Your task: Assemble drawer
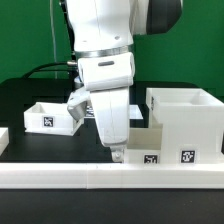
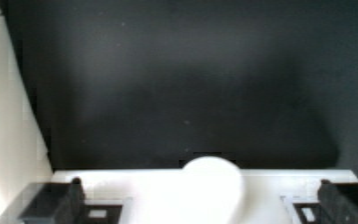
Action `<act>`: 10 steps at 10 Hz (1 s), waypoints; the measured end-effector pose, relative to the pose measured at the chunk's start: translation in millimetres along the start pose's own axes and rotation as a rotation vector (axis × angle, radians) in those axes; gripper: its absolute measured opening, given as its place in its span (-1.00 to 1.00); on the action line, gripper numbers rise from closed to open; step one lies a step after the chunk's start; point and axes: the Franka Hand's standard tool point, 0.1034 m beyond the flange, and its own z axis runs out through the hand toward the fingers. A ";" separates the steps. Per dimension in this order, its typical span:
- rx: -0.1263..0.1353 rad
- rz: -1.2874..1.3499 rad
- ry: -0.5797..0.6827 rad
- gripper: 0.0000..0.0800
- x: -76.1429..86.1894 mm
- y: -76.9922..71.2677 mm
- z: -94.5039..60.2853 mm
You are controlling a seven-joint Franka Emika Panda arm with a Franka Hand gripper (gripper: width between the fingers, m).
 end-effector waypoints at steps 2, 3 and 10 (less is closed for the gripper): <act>0.000 0.001 0.000 0.62 -0.6 -0.1 0.1; 0.001 -0.008 0.001 0.62 0.3 -0.6 1.5; 0.007 -0.082 -0.002 0.62 26.6 -1.6 6.6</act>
Offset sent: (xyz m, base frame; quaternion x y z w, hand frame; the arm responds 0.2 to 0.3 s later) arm 0.0028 0.0342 -0.0107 -0.0143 0.0714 -0.0833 0.9939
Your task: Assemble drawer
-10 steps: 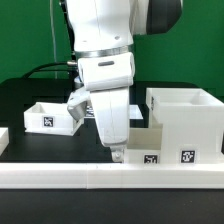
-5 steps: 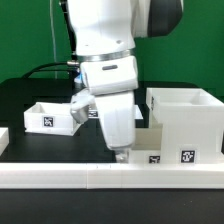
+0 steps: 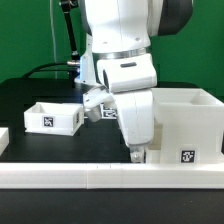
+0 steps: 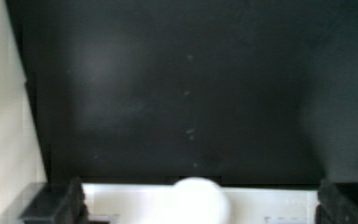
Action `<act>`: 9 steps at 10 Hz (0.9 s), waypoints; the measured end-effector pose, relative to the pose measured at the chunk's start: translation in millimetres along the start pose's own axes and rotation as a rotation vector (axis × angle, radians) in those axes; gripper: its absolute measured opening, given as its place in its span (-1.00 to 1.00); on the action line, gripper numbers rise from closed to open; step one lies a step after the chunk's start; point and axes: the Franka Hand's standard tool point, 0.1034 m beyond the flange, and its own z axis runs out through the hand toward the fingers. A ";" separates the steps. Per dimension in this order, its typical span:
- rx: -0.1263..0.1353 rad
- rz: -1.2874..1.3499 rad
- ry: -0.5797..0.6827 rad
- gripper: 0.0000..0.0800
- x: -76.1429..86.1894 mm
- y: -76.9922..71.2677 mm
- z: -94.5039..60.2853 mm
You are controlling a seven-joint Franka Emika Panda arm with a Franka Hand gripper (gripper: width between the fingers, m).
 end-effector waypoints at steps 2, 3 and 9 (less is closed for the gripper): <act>0.017 0.003 0.010 0.62 10.5 -3.6 6.9; 0.023 0.010 0.015 0.62 15.7 -4.4 7.5; -0.021 0.036 -0.017 0.62 -31.4 2.6 -21.0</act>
Offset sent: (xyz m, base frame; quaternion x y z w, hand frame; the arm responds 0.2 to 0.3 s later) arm 0.0037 0.0336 0.0033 0.0050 0.0207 0.0301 0.9993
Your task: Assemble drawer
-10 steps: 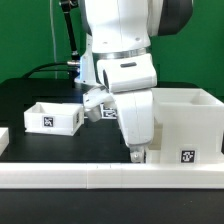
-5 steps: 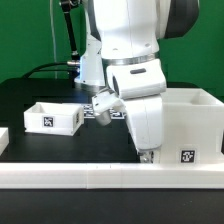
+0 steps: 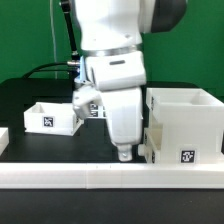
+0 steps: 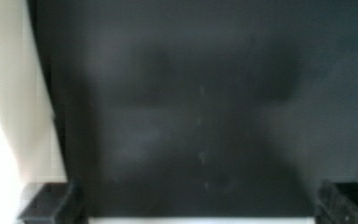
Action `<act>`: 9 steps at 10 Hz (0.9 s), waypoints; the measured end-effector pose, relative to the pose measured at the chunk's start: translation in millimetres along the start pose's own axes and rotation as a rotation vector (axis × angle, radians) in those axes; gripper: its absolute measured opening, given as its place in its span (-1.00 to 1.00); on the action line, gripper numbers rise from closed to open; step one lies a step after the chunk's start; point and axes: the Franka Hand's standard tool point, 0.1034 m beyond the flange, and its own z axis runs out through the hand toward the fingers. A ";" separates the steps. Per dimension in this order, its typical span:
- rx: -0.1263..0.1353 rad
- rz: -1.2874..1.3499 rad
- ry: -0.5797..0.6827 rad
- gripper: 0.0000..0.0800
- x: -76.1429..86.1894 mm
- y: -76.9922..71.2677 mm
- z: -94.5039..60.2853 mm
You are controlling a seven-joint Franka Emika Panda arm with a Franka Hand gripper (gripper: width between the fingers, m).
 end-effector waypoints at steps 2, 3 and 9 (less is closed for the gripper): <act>-0.028 0.039 -0.019 0.62 -17.7 -14.6 -21.4; -0.034 0.067 -0.028 0.62 -23.0 -26.1 -28.7; -0.023 0.145 -0.047 0.62 -42.1 -68.0 -40.5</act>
Offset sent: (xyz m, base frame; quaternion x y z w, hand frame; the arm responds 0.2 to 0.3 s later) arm -0.0628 -0.0290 0.0306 -0.0257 0.0011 0.1024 0.9944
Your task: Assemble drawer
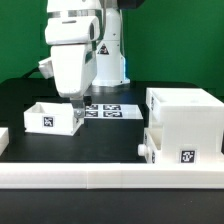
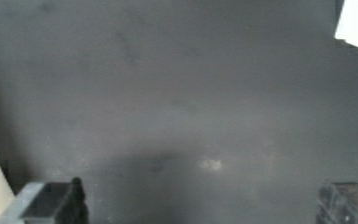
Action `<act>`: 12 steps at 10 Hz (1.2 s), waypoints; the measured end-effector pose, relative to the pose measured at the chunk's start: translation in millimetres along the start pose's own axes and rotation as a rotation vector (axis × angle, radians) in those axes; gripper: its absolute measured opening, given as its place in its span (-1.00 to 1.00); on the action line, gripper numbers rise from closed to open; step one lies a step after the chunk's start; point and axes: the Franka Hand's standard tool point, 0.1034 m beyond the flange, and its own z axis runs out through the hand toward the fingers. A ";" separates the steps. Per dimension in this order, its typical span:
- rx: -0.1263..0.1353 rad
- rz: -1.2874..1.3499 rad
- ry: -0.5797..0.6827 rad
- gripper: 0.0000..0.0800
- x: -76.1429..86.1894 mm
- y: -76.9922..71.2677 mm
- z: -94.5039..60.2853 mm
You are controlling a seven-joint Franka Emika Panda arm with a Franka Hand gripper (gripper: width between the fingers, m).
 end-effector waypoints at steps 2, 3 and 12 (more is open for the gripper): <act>0.001 0.138 0.001 0.62 0.6 -0.2 0.3; 0.001 0.204 0.001 0.62 0.7 -0.2 0.3; -0.015 0.945 -0.005 0.62 -27.8 -22.2 -12.4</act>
Offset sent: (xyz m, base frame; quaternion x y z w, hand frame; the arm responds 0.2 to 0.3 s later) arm 0.0000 0.0000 0.0000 0.0000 0.0000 0.1938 0.9810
